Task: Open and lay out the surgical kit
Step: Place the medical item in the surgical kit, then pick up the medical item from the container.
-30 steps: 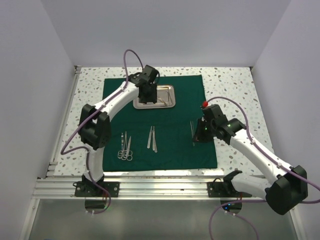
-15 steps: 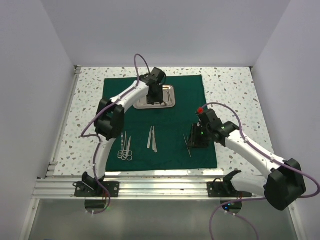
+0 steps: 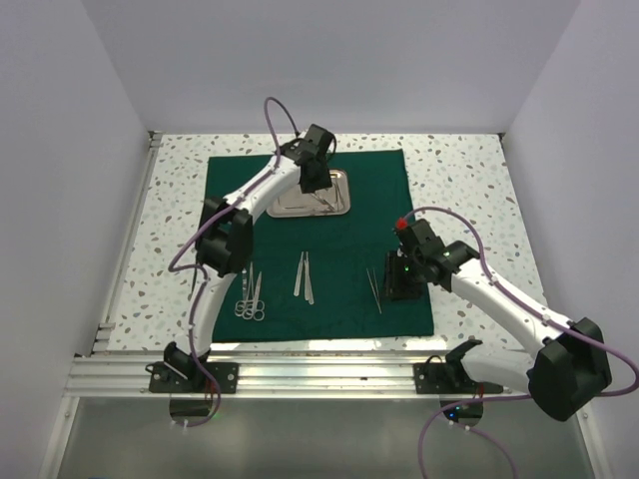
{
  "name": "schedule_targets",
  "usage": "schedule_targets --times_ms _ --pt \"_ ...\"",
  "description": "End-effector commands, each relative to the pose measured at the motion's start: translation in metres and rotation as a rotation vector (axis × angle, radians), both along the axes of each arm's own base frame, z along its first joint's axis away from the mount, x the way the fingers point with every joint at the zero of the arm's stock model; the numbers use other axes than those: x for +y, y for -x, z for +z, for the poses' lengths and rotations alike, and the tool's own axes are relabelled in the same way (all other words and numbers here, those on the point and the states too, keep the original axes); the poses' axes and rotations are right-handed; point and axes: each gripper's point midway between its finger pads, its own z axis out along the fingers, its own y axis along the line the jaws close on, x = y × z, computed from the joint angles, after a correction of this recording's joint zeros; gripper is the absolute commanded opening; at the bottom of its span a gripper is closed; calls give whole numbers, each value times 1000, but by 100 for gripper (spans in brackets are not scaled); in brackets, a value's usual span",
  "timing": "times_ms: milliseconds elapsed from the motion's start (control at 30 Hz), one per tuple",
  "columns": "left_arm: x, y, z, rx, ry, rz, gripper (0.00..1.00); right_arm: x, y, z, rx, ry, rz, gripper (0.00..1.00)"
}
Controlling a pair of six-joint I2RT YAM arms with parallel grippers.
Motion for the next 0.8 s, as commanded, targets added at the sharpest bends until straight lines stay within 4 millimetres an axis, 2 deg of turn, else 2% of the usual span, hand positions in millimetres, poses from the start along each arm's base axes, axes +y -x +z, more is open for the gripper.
schedule_targets --times_ms 0,33,267,600,667,700,767 --pt "0 -25 2 -51 -9 83 43 -2 -11 18 -52 33 38 37" --pt "1 -26 -9 -38 -25 88 42 -4 -10 18 -47 49 43 37" --pt "-5 -36 -24 -95 -103 96 44 -10 -10 19 -46 90 72 36" --pt "-5 -24 -56 -36 -155 75 46 -17 -13 17 -43 146 108 36" --pt "-4 -19 -65 -9 -163 66 42 -17 -13 17 -43 148 113 36" --pt "-2 -17 -70 6 -169 63 31 -17 -14 17 -44 149 113 35" --pt "-1 -10 -79 40 -170 50 21 -17 -14 15 -37 154 117 35"
